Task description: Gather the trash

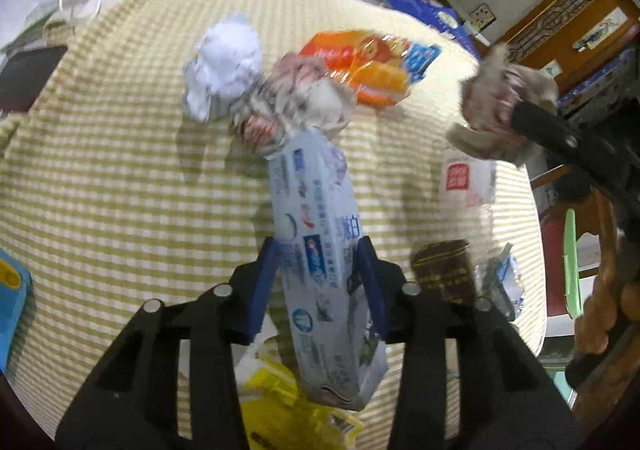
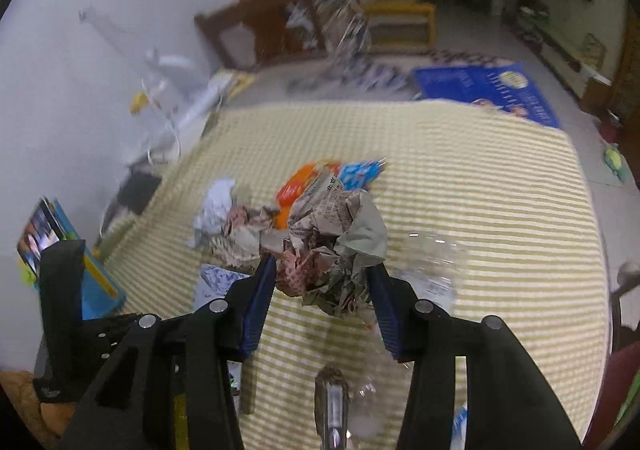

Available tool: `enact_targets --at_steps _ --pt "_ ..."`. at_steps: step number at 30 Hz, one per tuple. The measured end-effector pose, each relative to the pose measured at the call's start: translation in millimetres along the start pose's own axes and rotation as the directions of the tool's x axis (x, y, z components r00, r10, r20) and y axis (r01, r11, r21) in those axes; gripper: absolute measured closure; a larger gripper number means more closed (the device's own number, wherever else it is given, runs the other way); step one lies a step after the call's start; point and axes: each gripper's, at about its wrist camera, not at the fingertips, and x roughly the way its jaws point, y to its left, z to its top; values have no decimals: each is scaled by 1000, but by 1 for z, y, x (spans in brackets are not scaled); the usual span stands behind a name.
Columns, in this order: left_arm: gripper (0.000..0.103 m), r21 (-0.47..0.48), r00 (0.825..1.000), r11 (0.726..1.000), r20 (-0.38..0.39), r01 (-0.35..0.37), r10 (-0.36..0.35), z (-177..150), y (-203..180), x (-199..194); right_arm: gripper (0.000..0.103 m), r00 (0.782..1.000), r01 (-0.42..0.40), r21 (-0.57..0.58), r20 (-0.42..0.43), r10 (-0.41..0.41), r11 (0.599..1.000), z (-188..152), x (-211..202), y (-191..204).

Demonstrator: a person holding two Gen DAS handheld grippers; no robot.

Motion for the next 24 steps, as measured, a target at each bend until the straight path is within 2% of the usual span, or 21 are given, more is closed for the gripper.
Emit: enact_targets --at_steps 4,11,24 --pt "67 43 999 999 41 18 -19 2 -14 -14 58 997 9 79 76 -15 997 -13 -34 -10" --pt "67 90 991 994 120 57 -68 19 -42 -38 58 988 46 117 144 -63 992 -27 -71 -17" --pt "67 136 978 986 171 100 -123 30 -80 -52 57 978 77 155 182 -105 985 -48 -101 -35"
